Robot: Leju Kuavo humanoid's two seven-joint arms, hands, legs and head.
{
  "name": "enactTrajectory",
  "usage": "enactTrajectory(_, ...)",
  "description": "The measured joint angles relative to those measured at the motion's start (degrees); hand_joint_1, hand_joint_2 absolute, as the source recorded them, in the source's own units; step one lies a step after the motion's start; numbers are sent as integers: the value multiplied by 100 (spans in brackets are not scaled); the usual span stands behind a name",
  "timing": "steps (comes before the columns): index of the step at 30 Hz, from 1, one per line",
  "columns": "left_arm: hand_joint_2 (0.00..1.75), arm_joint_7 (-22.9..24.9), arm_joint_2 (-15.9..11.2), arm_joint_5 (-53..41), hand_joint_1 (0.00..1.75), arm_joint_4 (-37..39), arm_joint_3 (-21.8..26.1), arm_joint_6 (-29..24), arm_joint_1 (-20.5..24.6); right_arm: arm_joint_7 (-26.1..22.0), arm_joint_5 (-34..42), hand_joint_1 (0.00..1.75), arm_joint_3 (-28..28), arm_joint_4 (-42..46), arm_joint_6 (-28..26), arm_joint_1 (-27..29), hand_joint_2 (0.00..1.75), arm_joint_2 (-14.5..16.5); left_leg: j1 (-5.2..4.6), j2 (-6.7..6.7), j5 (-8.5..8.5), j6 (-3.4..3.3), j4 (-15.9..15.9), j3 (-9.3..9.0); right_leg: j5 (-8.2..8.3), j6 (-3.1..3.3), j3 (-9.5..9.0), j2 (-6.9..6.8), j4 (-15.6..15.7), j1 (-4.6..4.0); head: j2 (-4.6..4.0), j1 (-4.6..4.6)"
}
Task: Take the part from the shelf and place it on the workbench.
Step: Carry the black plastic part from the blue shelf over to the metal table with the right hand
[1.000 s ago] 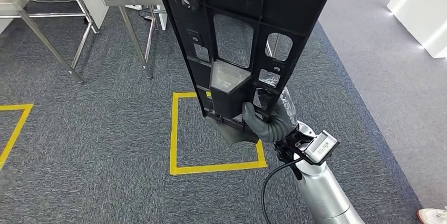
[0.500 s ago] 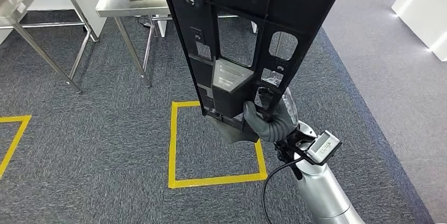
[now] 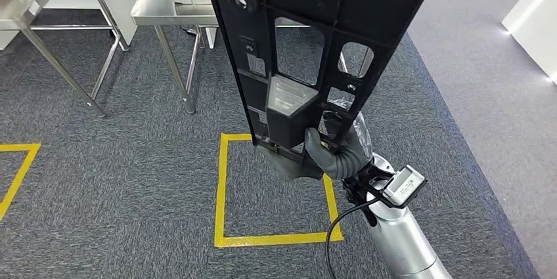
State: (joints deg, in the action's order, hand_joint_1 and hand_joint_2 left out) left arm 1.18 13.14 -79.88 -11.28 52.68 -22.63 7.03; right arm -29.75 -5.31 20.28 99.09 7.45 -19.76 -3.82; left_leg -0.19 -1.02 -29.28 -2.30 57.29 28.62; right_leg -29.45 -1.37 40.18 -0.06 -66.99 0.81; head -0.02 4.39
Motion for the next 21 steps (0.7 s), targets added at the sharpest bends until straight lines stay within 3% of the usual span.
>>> enactTrajectory(2,175,1,1,-5,0,1,0,4,1,-1,1,164,-15,-3,-1,10,175,0,-15,-19,-149,48,5,-143,527,51,-120,2,596,-32,0,-1)
enactTrajectory(3,175,1,1,-10,0,2,0,5,4,-1,-1,164,-21,-2,-2,17,175,0,-15,-25,-207,79,2,-195,644,76,-153,7,731,-54,0,-4)
enactTrajectory(6,175,2,-6,-26,0,2,-1,9,30,-1,-4,164,-30,14,-3,15,175,12,-5,-15,-259,179,95,-297,577,182,-286,26,788,-64,0,-8)
enactTrajectory(7,175,2,-7,-34,0,2,-2,12,38,-4,-4,164,-31,22,-4,8,175,20,0,-2,-280,204,257,-247,545,228,-350,26,799,-54,0,-7)
enactTrajectory(9,175,0,-6,-50,0,2,-4,21,46,-8,-5,164,-33,40,-7,7,175,31,21,24,-463,248,875,88,464,285,-462,23,808,-50,0,-5)
enactTrajectory(11,175,-7,-5,-53,0,2,-5,32,39,-9,-11,164,-34,45,-19,27,175,33,33,35,-741,290,1550,586,374,302,-547,23,808,-56,0,-4)
enactTrajectory(12,175,-15,-6,-55,0,2,-6,37,37,-8,-18,164,-34,46,-27,39,175,34,35,41,-796,302,1692,758,327,303,-600,25,808,-59,0,-5)
enactTrajectory(13,175,-23,-7,-57,0,2,-6,38,38,-8,-26,164,-34,48,-37,49,175,34,35,47,-715,301,1630,838,278,301,-665,27,808,-61,0,-4)
enactTrajectory(16,175,-33,-10,-58,0,2,-6,41,30,-7,-52,164,-34,51,-61,60,175,39,0,70,62,211,642,664,134,276,-870,27,816,-63,0,-5)
enactTrajectory(17,175,-32,-13,-57,0,2,-6,43,24,-5,-58,164,-35,51,-66,63,175,41,-29,74,187,172,377,609,100,252,-904,30,827,-59,0,-5)
enactTrajectory(19,175,-32,-19,-53,0,2,-5,48,19,2,-71,164,-35,58,-72,75,175,42,-76,75,213,90,153,570,91,177,-945,37,849,-55,0,-5)
enactTrajectory(21,175,-33,-18,-50,0,2,-4,49,18,7,-80,164,-37,75,-73,81,175,42,-62,65,281,9,14,455,111,101,-991,36,824,-53,0,-4)
